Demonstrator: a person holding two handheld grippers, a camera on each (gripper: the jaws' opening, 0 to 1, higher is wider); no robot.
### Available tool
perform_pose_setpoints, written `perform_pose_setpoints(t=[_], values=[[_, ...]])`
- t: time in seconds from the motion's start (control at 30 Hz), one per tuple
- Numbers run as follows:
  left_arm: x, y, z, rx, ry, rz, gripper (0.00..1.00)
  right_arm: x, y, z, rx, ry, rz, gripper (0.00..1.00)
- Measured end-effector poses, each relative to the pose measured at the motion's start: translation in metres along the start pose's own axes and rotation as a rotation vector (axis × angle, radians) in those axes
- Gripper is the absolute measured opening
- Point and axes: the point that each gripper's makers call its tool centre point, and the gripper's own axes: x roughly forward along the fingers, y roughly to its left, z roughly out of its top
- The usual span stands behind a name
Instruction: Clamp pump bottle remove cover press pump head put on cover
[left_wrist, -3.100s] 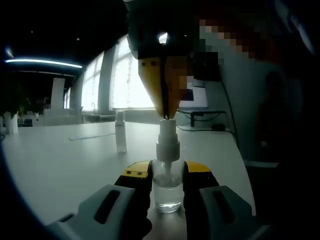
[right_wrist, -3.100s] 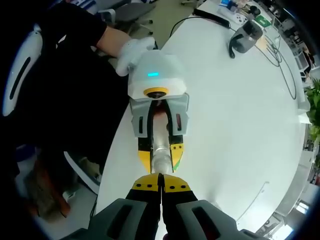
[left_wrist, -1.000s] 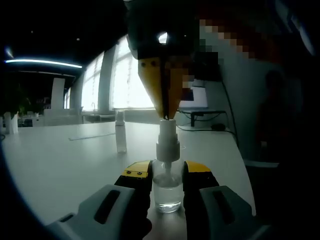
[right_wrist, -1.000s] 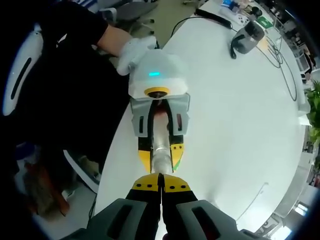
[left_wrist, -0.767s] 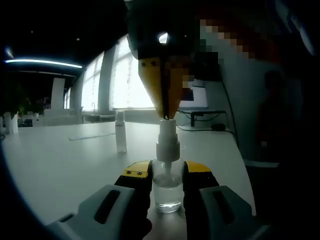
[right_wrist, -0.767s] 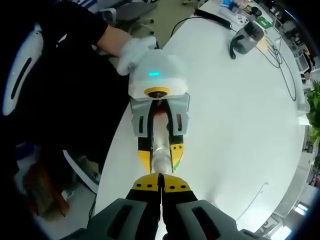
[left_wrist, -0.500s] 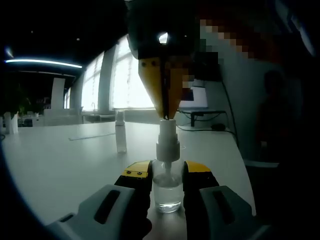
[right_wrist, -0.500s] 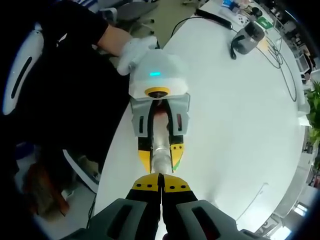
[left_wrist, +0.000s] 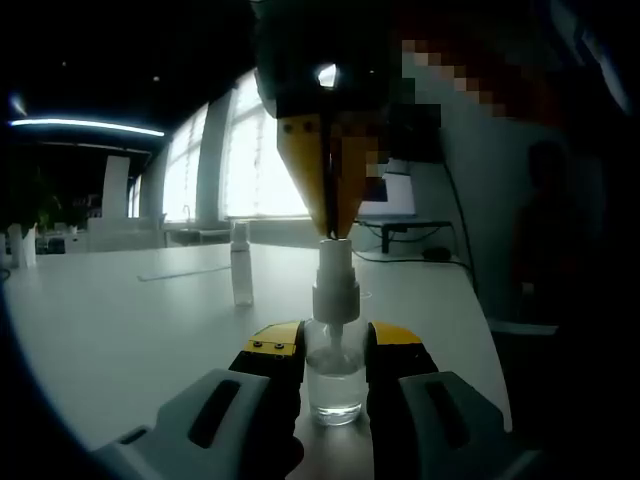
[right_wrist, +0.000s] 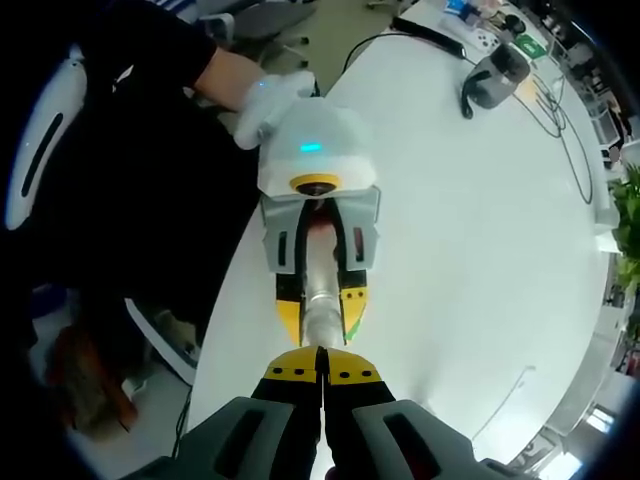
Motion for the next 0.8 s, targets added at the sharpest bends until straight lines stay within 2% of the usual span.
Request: perform_pose_setpoints(t=[0.23,0.57,0.8], values=[[0.0002,0.0008,-0.0002,-0.001,0.000,0.000,0.15,0.0018,0.0001,-0.0010,0.000,-0.009,0.001,0.00],[0.0003,0.0002,-0.0001,0.000,0.000,0.000,0.15,0.0065,0.0000,0.0001,-0.015,0.031,0.009,0.00],[0.0002,0.0000,-0.0002,0.001,0.000,-0.002,0.15,-0.0003,-0.0009,-0.0001,0.016,-0.004,-0.001,0.00]])
